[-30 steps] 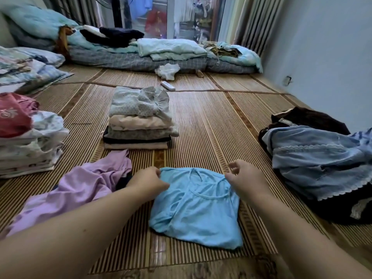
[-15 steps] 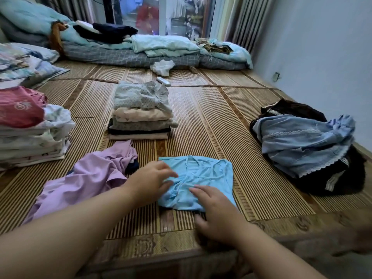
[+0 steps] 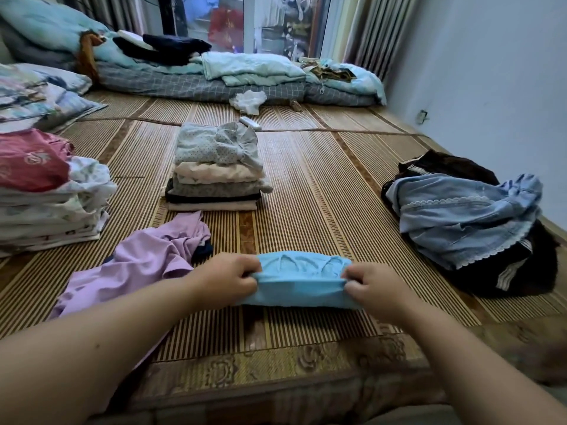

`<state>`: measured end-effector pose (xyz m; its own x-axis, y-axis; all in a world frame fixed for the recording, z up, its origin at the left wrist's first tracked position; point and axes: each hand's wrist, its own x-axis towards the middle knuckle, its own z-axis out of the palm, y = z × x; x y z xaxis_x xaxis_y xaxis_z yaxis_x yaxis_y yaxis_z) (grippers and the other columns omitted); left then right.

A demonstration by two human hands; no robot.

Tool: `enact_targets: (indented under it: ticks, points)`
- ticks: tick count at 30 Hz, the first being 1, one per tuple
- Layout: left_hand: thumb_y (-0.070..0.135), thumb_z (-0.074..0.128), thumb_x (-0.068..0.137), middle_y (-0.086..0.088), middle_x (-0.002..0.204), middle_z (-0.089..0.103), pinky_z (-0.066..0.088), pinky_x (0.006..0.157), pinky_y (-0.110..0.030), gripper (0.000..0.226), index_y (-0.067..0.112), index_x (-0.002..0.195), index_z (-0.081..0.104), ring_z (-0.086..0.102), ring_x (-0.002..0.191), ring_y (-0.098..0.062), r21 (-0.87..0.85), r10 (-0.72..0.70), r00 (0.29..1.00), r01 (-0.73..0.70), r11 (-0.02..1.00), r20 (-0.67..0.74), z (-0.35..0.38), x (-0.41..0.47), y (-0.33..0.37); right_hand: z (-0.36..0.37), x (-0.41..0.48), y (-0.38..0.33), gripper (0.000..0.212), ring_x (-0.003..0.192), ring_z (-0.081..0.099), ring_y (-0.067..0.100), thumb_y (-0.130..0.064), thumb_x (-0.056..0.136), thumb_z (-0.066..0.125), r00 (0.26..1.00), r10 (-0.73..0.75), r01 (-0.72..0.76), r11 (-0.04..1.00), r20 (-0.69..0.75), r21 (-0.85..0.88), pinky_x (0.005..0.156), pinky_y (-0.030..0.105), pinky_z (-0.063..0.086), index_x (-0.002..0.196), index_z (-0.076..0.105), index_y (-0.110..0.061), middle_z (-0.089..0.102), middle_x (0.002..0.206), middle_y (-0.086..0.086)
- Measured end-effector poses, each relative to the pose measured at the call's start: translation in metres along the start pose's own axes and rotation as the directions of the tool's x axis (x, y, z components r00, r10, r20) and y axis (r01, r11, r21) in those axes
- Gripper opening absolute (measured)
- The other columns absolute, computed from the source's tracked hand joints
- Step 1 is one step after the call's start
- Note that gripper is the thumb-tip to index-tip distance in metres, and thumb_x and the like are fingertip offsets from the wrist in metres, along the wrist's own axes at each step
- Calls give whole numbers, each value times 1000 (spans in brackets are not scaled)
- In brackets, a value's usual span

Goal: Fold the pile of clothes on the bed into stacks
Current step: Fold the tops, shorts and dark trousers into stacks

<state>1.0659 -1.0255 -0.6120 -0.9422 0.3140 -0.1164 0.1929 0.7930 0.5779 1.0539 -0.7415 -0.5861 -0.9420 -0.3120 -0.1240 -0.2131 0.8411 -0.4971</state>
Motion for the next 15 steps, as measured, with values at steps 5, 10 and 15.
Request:
enact_targets:
  ticks: [5, 10, 15]
  points:
    - [28, 53, 93, 2, 95, 66, 44, 61, -26, 10, 28, 91, 63, 61, 82, -14, -354, -258, 942, 172, 919, -213, -9, 34, -5, -14, 55, -12, 18, 76, 56, 10, -23, 94, 48, 982, 121, -75, 955, -145, 288, 59, 26, 41, 87, 65, -23, 64, 88, -6]
    - [38, 64, 84, -7, 128, 60, 45, 80, -27, 55, 21, 135, 49, 58, 103, -21, -80, -488, 844, 483, 872, -224, 2, 55, -14, 14, 83, -2, 43, 117, 57, 18, -33, 94, 56, 959, 173, -165, 985, -226, 52, 94, 33, 45, 136, 52, -25, 59, 133, -1]
    - [56, 67, 69, -5, 95, 64, 49, 64, -30, 55, 12, 101, 59, 63, 84, -21, 166, -586, 796, 605, 778, -154, 8, 47, -22, 47, 67, 12, 35, 131, 47, 20, -36, 96, 50, 994, 100, -107, 976, -49, -189, 108, 42, 37, 126, 62, -23, 51, 144, -3]
